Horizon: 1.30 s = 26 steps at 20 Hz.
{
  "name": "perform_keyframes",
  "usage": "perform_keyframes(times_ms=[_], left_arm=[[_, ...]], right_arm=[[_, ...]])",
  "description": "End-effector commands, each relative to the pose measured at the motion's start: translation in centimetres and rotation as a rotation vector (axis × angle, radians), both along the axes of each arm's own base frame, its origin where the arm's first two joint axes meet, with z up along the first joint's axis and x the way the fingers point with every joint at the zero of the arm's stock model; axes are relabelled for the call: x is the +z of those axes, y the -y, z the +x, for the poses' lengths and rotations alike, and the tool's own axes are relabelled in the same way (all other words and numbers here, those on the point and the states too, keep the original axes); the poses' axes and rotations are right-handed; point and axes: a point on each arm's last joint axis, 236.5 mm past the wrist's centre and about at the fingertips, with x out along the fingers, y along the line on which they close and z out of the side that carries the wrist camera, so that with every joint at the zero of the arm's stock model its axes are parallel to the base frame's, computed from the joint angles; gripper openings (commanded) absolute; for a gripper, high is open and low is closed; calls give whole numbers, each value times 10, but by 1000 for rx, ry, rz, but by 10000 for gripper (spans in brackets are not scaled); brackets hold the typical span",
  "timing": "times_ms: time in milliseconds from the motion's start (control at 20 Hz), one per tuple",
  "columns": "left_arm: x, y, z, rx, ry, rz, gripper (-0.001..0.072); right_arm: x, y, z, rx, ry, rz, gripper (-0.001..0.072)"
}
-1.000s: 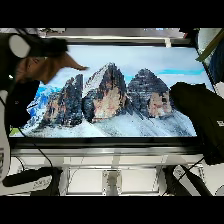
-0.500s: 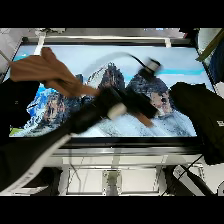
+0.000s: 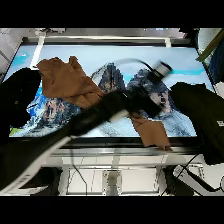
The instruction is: Fold the clothes and pants, and hang the long-sleeved shirts on hangers.
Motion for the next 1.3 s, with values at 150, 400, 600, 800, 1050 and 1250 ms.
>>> perform_keyframes(times_ms=[150,400,600,800,1050,1250], left_arm=[[-1,-375,129,813,-99,486,691],[-57,-539,133,1176,-461,199,691],[-122,-578,152,1175,-644,28,691],[-186,-588,193,1114,-617,57,693],[-236,-605,244,1144,-511,13,693],[-260,-596,275,1107,-513,-14,693]], right_arm=[[-20,-55,22,179,-42,103,295],[-64,-140,34,428,-158,41,338],[-105,-179,42,529,-255,-46,391],[-129,-196,50,496,-348,14,558],[-132,-196,51,423,-396,73,555],[-132,-197,50,390,-415,100,554]])
